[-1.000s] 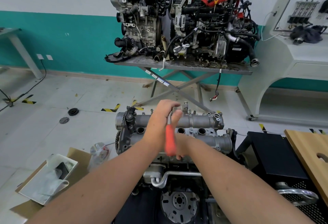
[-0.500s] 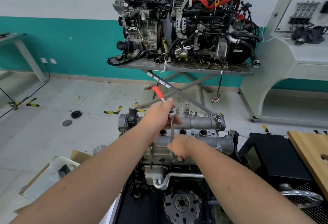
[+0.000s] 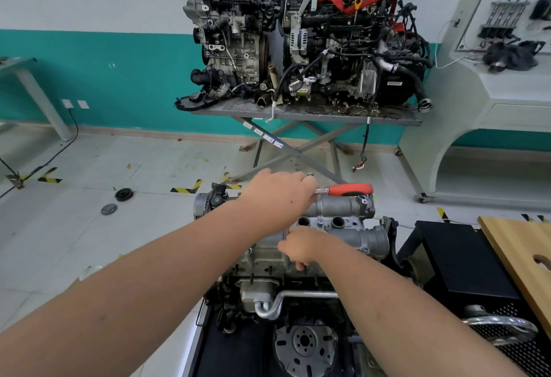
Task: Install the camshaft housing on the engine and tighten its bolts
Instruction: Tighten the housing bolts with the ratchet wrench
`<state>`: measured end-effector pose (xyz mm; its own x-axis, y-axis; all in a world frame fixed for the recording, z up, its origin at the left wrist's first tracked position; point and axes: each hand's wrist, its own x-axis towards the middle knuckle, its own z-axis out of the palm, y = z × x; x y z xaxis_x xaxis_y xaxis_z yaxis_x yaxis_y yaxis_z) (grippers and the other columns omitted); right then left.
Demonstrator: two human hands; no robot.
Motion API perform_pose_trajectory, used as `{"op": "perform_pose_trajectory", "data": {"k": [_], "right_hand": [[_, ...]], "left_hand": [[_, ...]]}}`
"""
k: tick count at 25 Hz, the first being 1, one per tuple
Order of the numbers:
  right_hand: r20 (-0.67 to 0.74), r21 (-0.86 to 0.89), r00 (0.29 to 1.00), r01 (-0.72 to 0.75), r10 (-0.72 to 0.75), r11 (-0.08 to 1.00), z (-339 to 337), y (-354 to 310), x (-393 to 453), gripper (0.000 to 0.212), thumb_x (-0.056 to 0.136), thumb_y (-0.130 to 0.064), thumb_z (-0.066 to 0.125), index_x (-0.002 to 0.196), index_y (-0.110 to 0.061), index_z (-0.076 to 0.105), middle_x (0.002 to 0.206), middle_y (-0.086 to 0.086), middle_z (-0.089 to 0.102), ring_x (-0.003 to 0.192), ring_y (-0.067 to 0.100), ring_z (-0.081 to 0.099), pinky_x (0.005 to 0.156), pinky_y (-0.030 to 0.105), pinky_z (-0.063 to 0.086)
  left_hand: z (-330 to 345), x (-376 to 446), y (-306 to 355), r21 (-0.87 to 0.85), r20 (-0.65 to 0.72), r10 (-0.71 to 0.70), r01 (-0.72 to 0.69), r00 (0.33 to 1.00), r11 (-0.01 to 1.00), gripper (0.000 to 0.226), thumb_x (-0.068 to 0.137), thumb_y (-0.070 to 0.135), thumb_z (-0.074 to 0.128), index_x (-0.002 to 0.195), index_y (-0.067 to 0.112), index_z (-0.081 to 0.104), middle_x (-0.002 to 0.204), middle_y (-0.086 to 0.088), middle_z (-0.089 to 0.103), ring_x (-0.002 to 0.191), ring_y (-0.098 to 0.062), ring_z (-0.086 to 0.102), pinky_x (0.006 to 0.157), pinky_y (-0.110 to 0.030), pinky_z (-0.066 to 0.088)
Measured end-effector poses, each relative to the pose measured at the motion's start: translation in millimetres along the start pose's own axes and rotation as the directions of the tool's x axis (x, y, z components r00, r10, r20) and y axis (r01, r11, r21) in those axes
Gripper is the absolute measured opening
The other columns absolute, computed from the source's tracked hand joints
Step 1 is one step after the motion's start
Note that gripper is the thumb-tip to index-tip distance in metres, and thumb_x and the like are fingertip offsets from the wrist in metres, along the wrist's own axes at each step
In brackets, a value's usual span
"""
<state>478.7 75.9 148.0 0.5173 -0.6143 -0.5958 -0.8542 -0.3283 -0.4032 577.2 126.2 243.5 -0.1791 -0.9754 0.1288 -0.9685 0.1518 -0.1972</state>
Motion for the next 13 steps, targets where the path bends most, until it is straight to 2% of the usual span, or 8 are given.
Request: {"op": "perform_pose_trajectory", "data": {"k": [2, 4, 6, 8, 10, 11, 12, 13], "right_hand": [[0.016, -0.002, 1.0, 0.004, -0.004, 1.0, -0.7, -0.6, -3.0, 0.044, 0.095, -0.029, 0.04, 0.091, -0.001, 0.074, 0.065, 0.006, 0.068, 0.063, 0.018, 0.057, 0.083, 0.035, 0.054], [0.011, 0.027, 1.0, 0.0, 0.0, 1.0, -1.4, -0.9, -3.1, 0.044, 0.095, -0.028, 0.04, 0.093, 0.0, 0.075, 0.068, 0.007, 0.069, 0.064, 0.019, 0.057, 0.085, 0.037, 0.055], [-0.004, 0.042, 1.0, -0.003, 0.003, 0.999, -0.5, -3.5, -4.1, 0.044, 0.097, -0.027, 0.041, 0.094, 0.001, 0.075, 0.065, 0.006, 0.067, 0.058, 0.018, 0.055, 0.076, 0.034, 0.055], [0.029, 0.215, 1.0, -0.008, 0.002, 0.977, -0.4, -5.1, -4.0, 0.04, 0.102, -0.025, 0.042, 0.103, 0.002, 0.072, 0.054, 0.001, 0.063, 0.046, 0.014, 0.054, 0.06, 0.027, 0.05], [0.05, 0.529, 0.999, -0.039, 0.014, 0.848, 1.3, -6.4, -3.0, 0.028, 0.107, -0.023, 0.041, 0.109, -0.007, 0.064, 0.051, -0.007, 0.064, 0.046, 0.006, 0.06, 0.058, 0.022, 0.052], [0.018, 0.521, 1.0, -0.021, 0.014, 0.853, 0.9, -7.3, -1.1, 0.026, 0.107, -0.021, 0.04, 0.11, -0.008, 0.062, 0.062, -0.004, 0.069, 0.057, 0.008, 0.065, 0.067, 0.023, 0.056], [-0.002, 0.432, 1.0, -0.019, 0.022, 0.902, 0.6, -8.0, 0.9, 0.026, 0.105, -0.017, 0.041, 0.111, -0.006, 0.063, 0.079, 0.004, 0.072, 0.071, 0.015, 0.068, 0.079, 0.028, 0.057], [0.004, 0.314, 1.0, -0.006, 0.005, 0.949, 1.1, -6.4, 1.7, 0.028, 0.101, -0.015, 0.042, 0.108, -0.004, 0.066, 0.089, 0.012, 0.072, 0.075, 0.021, 0.067, 0.082, 0.033, 0.056]], "left_hand": [[12.3, -4.0, -4.2, 0.057, -0.207, 0.059, -0.049, 0.976, 0.997, 0.033, 0.103, 0.041, 0.037, 0.099, 0.017, 0.058, 0.098, 0.0, 0.057, 0.084, -0.023, 0.056, 0.074, -0.038, 0.043], [26.0, -9.2, -7.2, 0.021, -0.49, 0.094, -0.096, 0.867, 0.995, 0.036, 0.093, 0.042, 0.045, 0.077, 0.016, 0.063, 0.089, -0.003, 0.061, 0.077, -0.026, 0.059, 0.068, -0.038, 0.045], [36.9, -11.2, -2.5, -0.068, -0.638, 0.041, -0.109, 0.769, 0.992, 0.039, 0.087, 0.045, 0.052, 0.063, 0.015, 0.061, 0.082, -0.002, 0.061, 0.074, -0.025, 0.059, 0.064, -0.038, 0.043], [46.9, -12.7, 4.0, -0.212, -0.664, -0.086, -0.077, 0.743, 0.974, 0.044, 0.087, 0.048, 0.055, 0.062, 0.013, 0.062, 0.084, -0.002, 0.062, 0.078, -0.026, 0.058, 0.066, -0.04, 0.044], [55.0, -17.8, 8.9, -0.45, -0.63, -0.242, -0.094, 0.738, 0.888, 0.042, 0.089, 0.045, 0.054, 0.076, 0.009, 0.069, 0.096, -0.006, 0.063, 0.088, -0.028, 0.058, 0.075, -0.044, 0.048], [57.6, -22.0, 12.4, -0.606, -0.567, -0.318, -0.124, 0.76, 0.786, 0.041, 0.091, 0.044, 0.052, 0.09, 0.007, 0.071, 0.106, -0.006, 0.061, 0.098, -0.025, 0.057, 0.083, -0.043, 0.049], [59.9, -25.0, 15.6, -0.748, -0.486, -0.386, -0.146, 0.784, 0.647, 0.042, 0.094, 0.043, 0.048, 0.104, 0.009, 0.07, 0.115, -0.003, 0.058, 0.107, -0.018, 0.056, 0.092, -0.037, 0.048], [62.1, -27.2, 21.2, -0.856, -0.405, -0.45, -0.157, 0.796, 0.492, 0.041, 0.097, 0.043, 0.044, 0.114, 0.014, 0.067, 0.12, 0.002, 0.058, 0.111, -0.01, 0.056, 0.097, -0.029, 0.046]]}}
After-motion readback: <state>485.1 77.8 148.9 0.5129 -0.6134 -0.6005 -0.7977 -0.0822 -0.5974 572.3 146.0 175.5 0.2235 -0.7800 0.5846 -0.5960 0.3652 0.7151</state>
